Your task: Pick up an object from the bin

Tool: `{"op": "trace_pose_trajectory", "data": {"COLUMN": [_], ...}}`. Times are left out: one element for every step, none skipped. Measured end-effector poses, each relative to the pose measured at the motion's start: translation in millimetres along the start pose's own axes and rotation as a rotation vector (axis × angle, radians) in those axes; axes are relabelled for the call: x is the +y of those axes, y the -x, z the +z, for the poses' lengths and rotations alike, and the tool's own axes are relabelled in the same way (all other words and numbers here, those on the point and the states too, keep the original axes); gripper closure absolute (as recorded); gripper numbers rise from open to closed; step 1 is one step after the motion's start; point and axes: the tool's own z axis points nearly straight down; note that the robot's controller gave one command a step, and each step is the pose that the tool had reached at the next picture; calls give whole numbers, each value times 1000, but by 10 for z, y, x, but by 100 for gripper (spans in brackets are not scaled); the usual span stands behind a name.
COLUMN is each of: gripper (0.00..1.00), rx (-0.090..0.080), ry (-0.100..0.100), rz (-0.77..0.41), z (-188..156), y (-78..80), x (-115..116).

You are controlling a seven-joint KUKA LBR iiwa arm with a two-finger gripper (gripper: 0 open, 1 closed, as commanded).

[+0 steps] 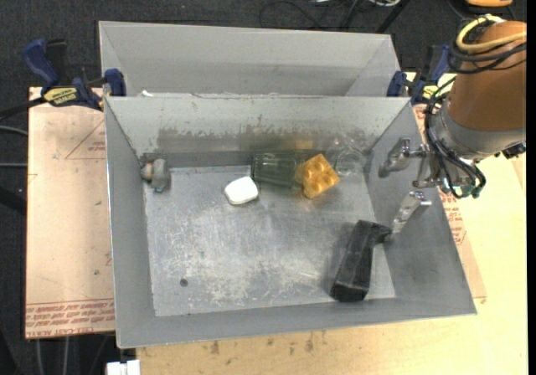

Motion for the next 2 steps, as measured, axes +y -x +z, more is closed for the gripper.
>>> {"op": "trace_pose_trajectory", "data": {"gripper": [0, 0], "rx": [-8, -10], "ry": [-1, -2], "rz": [-3, -135], "z": [-42, 334], "y": [17, -80], "x": [6, 68]}}
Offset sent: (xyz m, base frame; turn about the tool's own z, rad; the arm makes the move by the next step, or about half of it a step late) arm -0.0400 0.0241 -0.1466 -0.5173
